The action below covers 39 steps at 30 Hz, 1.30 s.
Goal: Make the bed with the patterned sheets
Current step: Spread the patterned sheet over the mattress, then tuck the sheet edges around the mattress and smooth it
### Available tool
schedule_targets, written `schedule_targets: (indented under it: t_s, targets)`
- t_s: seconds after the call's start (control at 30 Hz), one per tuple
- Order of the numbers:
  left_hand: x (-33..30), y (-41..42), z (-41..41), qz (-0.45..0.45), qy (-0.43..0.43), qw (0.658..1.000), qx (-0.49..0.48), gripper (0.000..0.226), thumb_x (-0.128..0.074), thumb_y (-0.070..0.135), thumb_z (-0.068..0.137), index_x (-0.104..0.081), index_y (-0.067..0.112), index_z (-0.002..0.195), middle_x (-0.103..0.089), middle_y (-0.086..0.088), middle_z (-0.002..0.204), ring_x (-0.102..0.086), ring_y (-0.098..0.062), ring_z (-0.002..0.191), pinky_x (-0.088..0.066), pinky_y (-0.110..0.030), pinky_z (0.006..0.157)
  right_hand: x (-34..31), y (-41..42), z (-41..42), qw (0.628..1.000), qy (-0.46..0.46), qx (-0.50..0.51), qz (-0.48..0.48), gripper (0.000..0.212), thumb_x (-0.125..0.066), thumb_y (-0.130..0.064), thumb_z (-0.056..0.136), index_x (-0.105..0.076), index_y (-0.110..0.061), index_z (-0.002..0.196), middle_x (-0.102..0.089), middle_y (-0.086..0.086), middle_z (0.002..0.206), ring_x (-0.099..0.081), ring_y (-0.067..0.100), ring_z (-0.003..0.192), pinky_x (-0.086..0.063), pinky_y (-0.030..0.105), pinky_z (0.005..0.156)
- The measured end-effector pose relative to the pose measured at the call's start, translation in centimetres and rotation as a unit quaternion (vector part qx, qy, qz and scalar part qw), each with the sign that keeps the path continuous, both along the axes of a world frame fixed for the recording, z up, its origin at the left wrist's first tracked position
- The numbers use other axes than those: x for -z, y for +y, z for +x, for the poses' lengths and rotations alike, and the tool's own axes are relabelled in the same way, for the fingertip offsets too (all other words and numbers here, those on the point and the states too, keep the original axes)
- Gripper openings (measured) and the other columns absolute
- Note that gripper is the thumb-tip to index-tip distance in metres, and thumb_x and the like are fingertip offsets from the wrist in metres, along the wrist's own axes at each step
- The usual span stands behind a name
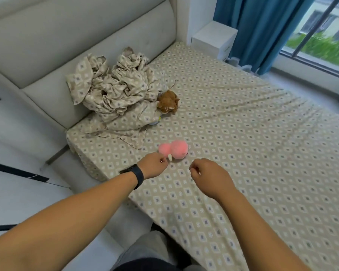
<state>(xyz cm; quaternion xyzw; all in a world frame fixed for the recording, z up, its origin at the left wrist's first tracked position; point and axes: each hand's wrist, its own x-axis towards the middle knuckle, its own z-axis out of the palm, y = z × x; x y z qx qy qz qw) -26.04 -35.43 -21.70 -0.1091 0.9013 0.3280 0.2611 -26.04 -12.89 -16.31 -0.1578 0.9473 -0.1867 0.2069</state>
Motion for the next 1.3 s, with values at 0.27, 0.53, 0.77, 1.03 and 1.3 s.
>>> schedule_targets:
  t_s: [0.27, 0.53, 0.77, 1.03, 1.3]
  targets:
    - [-2.6, -0.1, -1.5, 0.039, 0.025, 0.999, -0.02, 0.028, -0.049, 0.021, 0.099, -0.061, -0.003, 0.09, -0.057, -0.007, 0.075, -0.045, -0.019, 0.061, -0.037, -0.03, 0.057, -2.1, -3.7, -3.6, 0.998, 0.039, -0.042, -0.023, 0.022, -0.045, -0.029, 0.1, -0.066, -0.023, 0.104, -0.063, -0.007, 0.101, -0.059, 0.017, 0.086, -0.054, 0.038, 0.073]
    - [-4.0, -6.7, 1.4, 0.023, 0.044, 0.995, -0.091, 0.022, -0.051, 0.022, 0.098, -0.07, 0.011, 0.097, -0.071, -0.004, 0.091, -0.064, -0.023, 0.079, -0.051, -0.035, 0.071, -1.1, -9.8, -3.0, 0.992, 0.017, -0.104, -0.072, 0.022, -0.045, -0.029, 0.1, -0.067, -0.025, 0.101, -0.063, -0.009, 0.098, -0.057, 0.014, 0.086, -0.047, 0.032, 0.067]
    - [-3.1, -15.3, -0.8, 0.047, 0.055, 0.986, -0.149, 0.024, -0.052, 0.02, 0.099, -0.07, 0.004, 0.101, -0.068, 0.0, 0.087, -0.059, -0.018, 0.075, -0.051, -0.036, 0.073, -1.5, -16.7, -6.4, 0.988, 0.034, -0.142, -0.055, 0.022, -0.046, -0.032, 0.101, -0.067, -0.028, 0.106, -0.064, -0.01, 0.104, -0.06, 0.014, 0.091, -0.053, 0.036, 0.077]
    - [2.3, -31.2, -10.0, 0.066, 0.047, 0.969, -0.234, 0.023, -0.05, 0.022, 0.099, -0.066, 0.005, 0.102, -0.067, -0.006, 0.091, -0.058, -0.019, 0.074, -0.046, -0.029, 0.064, 1.9, -32.6, -14.9, 0.986, 0.048, -0.16, -0.028, 0.023, -0.046, -0.031, 0.1, -0.068, -0.025, 0.1, -0.065, -0.007, 0.1, -0.062, 0.018, 0.09, -0.054, 0.038, 0.073]
    - [7.1, -52.1, -22.1, 0.066, 0.034, 0.914, -0.399, 0.044, -0.064, 0.026, 0.093, -0.046, 0.015, 0.133, -0.06, -0.004, 0.107, -0.062, -0.03, 0.105, -0.047, -0.033, 0.081, 4.5, -47.7, -22.3, 0.988, 0.011, -0.151, -0.007, 0.023, -0.046, -0.034, 0.1, -0.067, -0.027, 0.106, -0.065, -0.007, 0.104, -0.06, 0.018, 0.096, -0.053, 0.039, 0.077]
